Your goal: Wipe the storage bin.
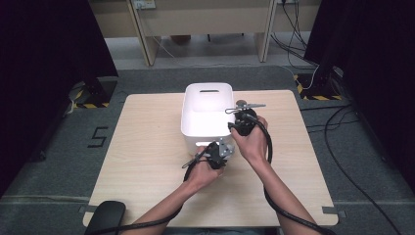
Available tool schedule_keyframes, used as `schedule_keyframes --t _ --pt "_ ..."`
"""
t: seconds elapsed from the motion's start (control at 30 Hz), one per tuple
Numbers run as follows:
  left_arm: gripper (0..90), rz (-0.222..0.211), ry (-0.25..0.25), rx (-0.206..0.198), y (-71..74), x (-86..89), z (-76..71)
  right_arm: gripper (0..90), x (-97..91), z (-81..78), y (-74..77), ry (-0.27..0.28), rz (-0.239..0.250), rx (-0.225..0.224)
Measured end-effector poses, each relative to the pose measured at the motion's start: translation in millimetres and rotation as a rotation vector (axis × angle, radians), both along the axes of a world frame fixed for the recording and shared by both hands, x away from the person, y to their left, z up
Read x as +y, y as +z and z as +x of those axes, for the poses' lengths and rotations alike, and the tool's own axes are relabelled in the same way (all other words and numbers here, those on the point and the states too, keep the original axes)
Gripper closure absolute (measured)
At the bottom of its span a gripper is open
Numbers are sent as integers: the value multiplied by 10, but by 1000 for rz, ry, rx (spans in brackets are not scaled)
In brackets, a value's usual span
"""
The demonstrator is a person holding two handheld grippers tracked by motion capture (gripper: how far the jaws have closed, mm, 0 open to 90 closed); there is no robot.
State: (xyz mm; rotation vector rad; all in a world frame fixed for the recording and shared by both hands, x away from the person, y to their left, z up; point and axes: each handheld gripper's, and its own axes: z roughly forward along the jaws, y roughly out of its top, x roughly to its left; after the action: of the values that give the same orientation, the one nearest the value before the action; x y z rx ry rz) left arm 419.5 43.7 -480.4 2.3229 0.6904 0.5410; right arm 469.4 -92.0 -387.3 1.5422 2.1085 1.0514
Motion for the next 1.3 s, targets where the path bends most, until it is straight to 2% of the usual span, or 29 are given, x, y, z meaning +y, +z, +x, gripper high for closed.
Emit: schedule_keyframes --t 0.63,0.77,1.0,1.13,1.3 --pt "787 -1 -8 1 -14 -127 40 723 -2 5 2 2 4 4" --pt "787 -9 -7 3 20 -122 38 723 -2 3 1 1 6 5" --pt "787 -29 -8 -21 147 -123 23 724 -2 5 1 -1 6 5" --pt "787 -28 -14 -27 232 -132 26 724 -1 5 2 -3 10 8" --pt "787 -31 -15 -26 264 -139 25 724 -6 9 0 -1 7 4"
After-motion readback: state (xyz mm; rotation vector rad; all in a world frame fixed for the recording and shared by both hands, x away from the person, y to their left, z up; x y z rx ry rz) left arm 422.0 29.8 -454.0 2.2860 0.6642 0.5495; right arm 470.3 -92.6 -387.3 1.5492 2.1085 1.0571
